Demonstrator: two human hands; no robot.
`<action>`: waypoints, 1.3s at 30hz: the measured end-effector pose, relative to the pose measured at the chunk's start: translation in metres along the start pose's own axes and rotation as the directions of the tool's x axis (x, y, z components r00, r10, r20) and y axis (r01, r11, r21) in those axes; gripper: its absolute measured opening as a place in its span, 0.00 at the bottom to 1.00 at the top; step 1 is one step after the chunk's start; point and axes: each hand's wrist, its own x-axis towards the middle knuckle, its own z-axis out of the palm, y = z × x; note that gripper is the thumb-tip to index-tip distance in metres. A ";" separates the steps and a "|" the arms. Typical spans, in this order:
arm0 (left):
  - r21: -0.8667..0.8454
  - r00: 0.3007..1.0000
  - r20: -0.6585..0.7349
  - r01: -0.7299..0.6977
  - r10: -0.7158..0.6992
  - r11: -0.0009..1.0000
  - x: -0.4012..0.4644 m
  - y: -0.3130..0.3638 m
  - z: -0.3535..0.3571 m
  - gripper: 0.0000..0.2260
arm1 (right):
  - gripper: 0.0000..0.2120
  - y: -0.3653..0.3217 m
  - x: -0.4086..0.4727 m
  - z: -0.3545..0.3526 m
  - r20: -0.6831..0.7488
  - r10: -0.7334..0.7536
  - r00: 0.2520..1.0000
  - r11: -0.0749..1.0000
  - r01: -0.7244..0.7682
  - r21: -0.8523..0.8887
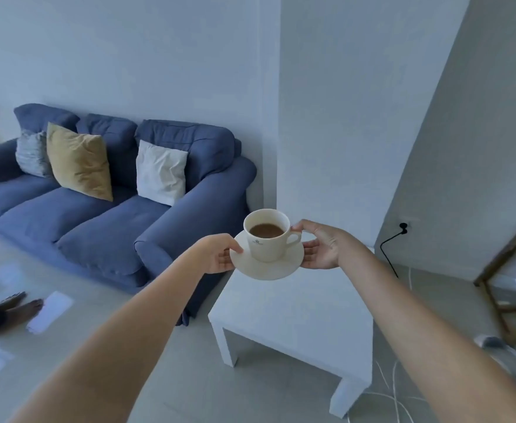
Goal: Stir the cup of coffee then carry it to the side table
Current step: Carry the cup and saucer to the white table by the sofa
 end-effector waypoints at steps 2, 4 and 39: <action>0.038 1.000 0.010 0.007 -0.008 0.999 0.020 0.016 0.006 0.18 | 0.25 -0.013 0.012 -0.004 -0.032 0.009 0.999 1.000 -0.008 0.029; 0.069 0.998 0.052 0.018 -0.021 0.997 0.044 0.033 0.015 0.17 | 0.24 -0.027 0.028 -0.012 -0.060 -0.001 0.998 0.999 0.004 0.053; 0.213 0.944 0.107 0.286 -0.313 0.934 0.401 0.028 0.168 0.11 | 0.07 -0.036 0.339 -0.202 -0.227 0.161 0.960 0.966 -0.106 0.237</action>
